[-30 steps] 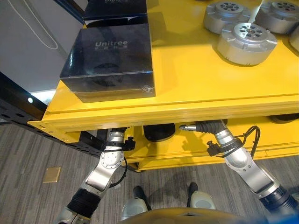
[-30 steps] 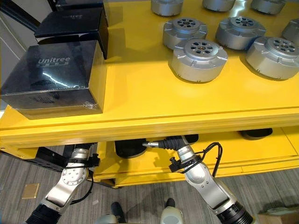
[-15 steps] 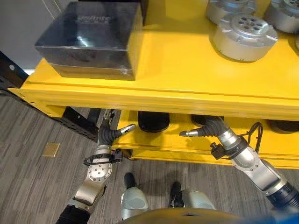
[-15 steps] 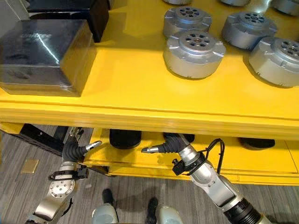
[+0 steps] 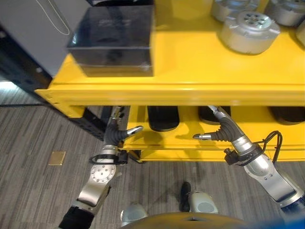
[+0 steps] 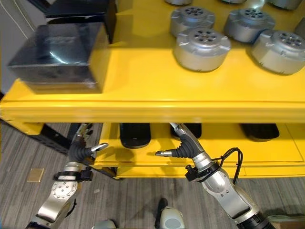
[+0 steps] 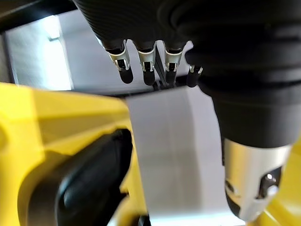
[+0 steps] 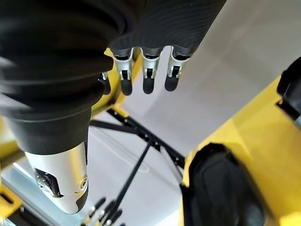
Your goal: Move parts from the plastic box to the shelf.
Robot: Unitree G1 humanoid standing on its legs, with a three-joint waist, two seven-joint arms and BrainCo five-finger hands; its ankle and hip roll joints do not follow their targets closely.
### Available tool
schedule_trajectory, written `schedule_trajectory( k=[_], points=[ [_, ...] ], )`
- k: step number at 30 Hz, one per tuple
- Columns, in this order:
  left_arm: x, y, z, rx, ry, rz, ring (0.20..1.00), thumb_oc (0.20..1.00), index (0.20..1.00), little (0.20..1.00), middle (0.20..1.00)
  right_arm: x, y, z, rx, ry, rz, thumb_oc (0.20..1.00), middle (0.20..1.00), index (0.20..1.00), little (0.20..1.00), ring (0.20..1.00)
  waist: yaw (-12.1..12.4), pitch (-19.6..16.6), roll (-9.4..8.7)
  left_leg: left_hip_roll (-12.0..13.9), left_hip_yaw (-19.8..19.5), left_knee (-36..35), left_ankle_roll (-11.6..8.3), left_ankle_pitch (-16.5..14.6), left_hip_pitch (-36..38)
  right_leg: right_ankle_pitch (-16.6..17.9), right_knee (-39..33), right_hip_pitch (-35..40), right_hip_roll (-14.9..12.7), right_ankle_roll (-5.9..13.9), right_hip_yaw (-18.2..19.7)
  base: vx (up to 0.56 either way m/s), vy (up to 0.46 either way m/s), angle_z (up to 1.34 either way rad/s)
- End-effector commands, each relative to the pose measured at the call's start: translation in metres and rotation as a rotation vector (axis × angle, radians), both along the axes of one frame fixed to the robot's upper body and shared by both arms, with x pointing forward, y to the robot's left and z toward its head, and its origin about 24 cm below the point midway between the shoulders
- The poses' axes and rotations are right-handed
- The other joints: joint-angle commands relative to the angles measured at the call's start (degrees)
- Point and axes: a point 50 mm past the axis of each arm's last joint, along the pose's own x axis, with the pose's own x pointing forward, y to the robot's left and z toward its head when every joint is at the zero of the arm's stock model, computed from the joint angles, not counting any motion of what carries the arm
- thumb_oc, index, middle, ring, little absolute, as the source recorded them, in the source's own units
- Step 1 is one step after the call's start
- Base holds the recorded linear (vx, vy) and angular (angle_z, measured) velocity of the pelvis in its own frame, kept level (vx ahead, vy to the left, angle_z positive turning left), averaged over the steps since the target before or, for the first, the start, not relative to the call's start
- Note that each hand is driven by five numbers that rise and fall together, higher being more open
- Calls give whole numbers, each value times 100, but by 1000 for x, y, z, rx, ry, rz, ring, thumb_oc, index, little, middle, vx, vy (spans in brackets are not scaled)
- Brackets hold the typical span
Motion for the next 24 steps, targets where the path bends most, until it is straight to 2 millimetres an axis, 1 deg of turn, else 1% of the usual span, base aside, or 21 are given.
schedule_trajectory(
  k=[1, 2, 3, 4, 5, 6, 7, 9, 10, 11, 12, 13, 14, 15, 16, 17, 18, 20, 22, 23, 24],
  points=[
    [-1, 36, 17, 48, -74, 62, 1000, 1000, 1000, 1000, 1000, 9, 5, 11, 105, -7, 2, 1000, 1000, 1000, 1000, 1000, 173, -238, -149, -335, 82, 9, -72, -788, 227, 169, -676, 331, -168, 661, 359, -200, 395, -6],
    [-1, 35, 17, 48, -73, 46, 1000, 1000, 1000, 1000, 1000, 10, 3, 11, 110, -2, -10, 1000, 1000, 1000, 1000, 1000, 155, -219, -145, -387, 98, -32, -43, -900, 256, 220, -639, 307, -272, 757, 371, -272, 474, 6],
    [2, 33, 17, 56, -62, 10, 1000, 1000, 1000, 1000, 1000, 11, 1, 7, 124, 21, -38, 1000, 1000, 1000, 1000, 1000, 122, -179, -161, -515, 143, -46, 52, -978, 201, 508, -683, 229, -546, 989, 432, -218, 369, 20],
    [4, 31, 17, 67, -48, -23, 1000, 1000, 1000, 1000, 1000, 11, -1, 5, 144, 38, -61, 1000, 1000, 1000, 1000, 1000, 108, -152, -186, -607, 138, -36, 118, -1030, 162, 713, -748, 196, -713, 1115, 507, -292, 420, 13],
    [6, 26, 16, 89, -35, -87, 1000, 1000, 1000, 1000, 1000, 10, -5, 0, 172, 59, -97, 1000, 1000, 1000, 1000, 1000, 89, -115, -235, -757, 158, -68, 198, -1088, 98, 1115, -941, 166, -1023, 1291, 588, -219, 298, 5],
    [5, 24, 15, 96, -29, -106, 1000, 1000, 1000, 1000, 1000, 10, -5, -1, 176, 65, -105, 1000, 1000, 1000, 1000, 1000, 91, -108, -248, -798, 180, -95, 214, -1092, 89, 1233, -1020, 173, -1109, 1329, 578, -225, 279, 8],
    [5, 20, 14, 112, -21, -140, 1000, 1000, 1000, 1000, 1000, 8, -7, -3, 182, 71, -115, 1000, 1000, 1000, 1000, 1000, 109, -88, -266, -862, 221, -164, 234, -1083, 101, 1449, -1168, 204, -1238, 1393, 534, -166, 182, 10],
    [3, 17, 12, 136, -17, -172, 1000, 1000, 1000, 1000, 1000, 7, -7, -4, 186, 73, -114, 1000, 1000, 1000, 1000, 1000, 140, -67, -257, -884, 307, -251, 233, -1069, 134, 1613, -1288, 240, -1315, 1442, 410, -179, 153, 3],
    [-1, 15, 11, 169, -28, -196, 1000, 1000, 1000, 1000, 1000, 5, -7, -4, 186, 73, -102, 1000, 1000, 1000, 1000, 1000, 158, -52, -252, -892, 424, -355, 237, -1023, 157, 1728, -1368, 229, -1337, 1476, 287, -386, 219, -20],
    [-7, 19, 7, 194, -4, -188, 1000, 1000, 1000, 1000, 1000, 3, -4, -1, 190, 75, -51, 1000, 1000, 1000, 1000, 1000, 197, 35, -250, -890, 656, -488, 270, -993, 265, 1890, -825, -128, -1287, 1495, 265, -369, 255, -35],
    [-8, 21, 7, 197, 3, -175, 1000, 1000, 1000, 1000, 1000, 2, -3, -1, 188, 74, -35, 1000, 1000, 1000, 1000, 1000, 202, 29, -206, -872, 642, -555, 263, -1041, 296, 1608, -731, -84, -1168, 1514, 230, -333, 228, -63],
    [-10, 25, 7, 207, 7, -167, 1000, 1000, 1000, 1000, 1000, 0, -2, 0, 181, 71, -12, 1000, 1000, 1000, 1000, 1000, 174, 51, -177, -844, 685, -621, 275, -979, 302, 1306, -477, -55, -983, 1481, 202, -125, 121, -80],
    [-11, 26, 6, 214, 8, -167, 1000, 1000, 1000, 1000, 1000, -1, -2, 0, 179, 70, -5, 1000, 1000, 1000, 1000, 1000, 160, 56, -169, -842, 686, -642, 290, -946, 296, 1179, -333, -56, -887, 1464, 234, -265, 99, -76],
    [-12, 32, 6, 224, 20, -160, 1000, 1000, 1000, 1000, 1000, -3, -6, 3, 182, 68, 7, 1000, 1000, 1000, 1000, 1000, 108, 44, -155, -850, 668, -667, 356, -818, 179, 590, 105, 14, -444, 1353, 336, -177, 42, -51],
    [-12, 32, 7, 223, 21, -160, 1000, 1000, 1000, 1000, 1000, -4, -6, 3, 183, 70, 7, 1000, 1000, 1000, 1000, 1000, 107, 41, -156, -841, 662, -664, 344, -821, 182, 543, 150, 2, -444, 1339, 332, -386, -65, -19],
    [-14, 34, 3, 228, 36, -143, 1000, 1000, 1000, 1000, 1000, -5, -9, 6, 170, 58, 9, 1000, 1000, 1000, 1000, 1000, 163, -7, -149, -885, 532, -662, 386, -542, -89, -55, 552, 101, 148, 965, 436, -279, -152, -10],
    [-14, 35, 3, 219, 40, -133, 1000, 1000, 1000, 1000, 1000, -4, -9, 6, 163, 47, 9, 1000, 1000, 1000, 1000, 1000, 184, -20, -155, -893, 498, -661, 367, -511, -123, -216, 501, 141, 198, 886, 431, -324, -198, 6],
    [-14, 37, 2, 223, 48, -113, 1000, 1000, 1000, 1000, 1000, -3, -7, 8, 140, 0, 1, 1000, 1000, 1000, 1000, 1000, 236, -17, -207, -915, 436, -572, 305, -509, -248, -345, 69, 358, 264, 754, 371, -151, -244, 14],
    [-13, 40, 0, 196, 56, -97, 1000, 1000, 1000, 1000, 1000, -1, -2, 12, 106, -70, 6, 1000, 1000, 1000, 1000, 1000, 317, 29, -233, -824, 368, -405, 217, -409, -409, -305, -232, 576, 296, 664, 287, -179, -253, -13],
    [-13, 38, 0, 186, 50, -100, 1000, 1000, 1000, 1000, 1000, 2, 2, 17, 66, -116, 28, 1000, 1000, 1000, 1000, 1000, 366, 68, -221, -704, 389, -355, 120, -286, -524, -277, -444, 720, 324, 600, 240, -147, -174, -18],
    [-13, 37, 0, 178, 49, -100, 1000, 1000, 1000, 1000, 1000, 2, 4, 19, 56, -128, 36, 1000, 1000, 1000, 1000, 1000, 381, 80, -215, -657, 403, -353, 87, -235, -559, -259, -518, 769, 322, 584, 218, -149, -184, -17]
  ],
)
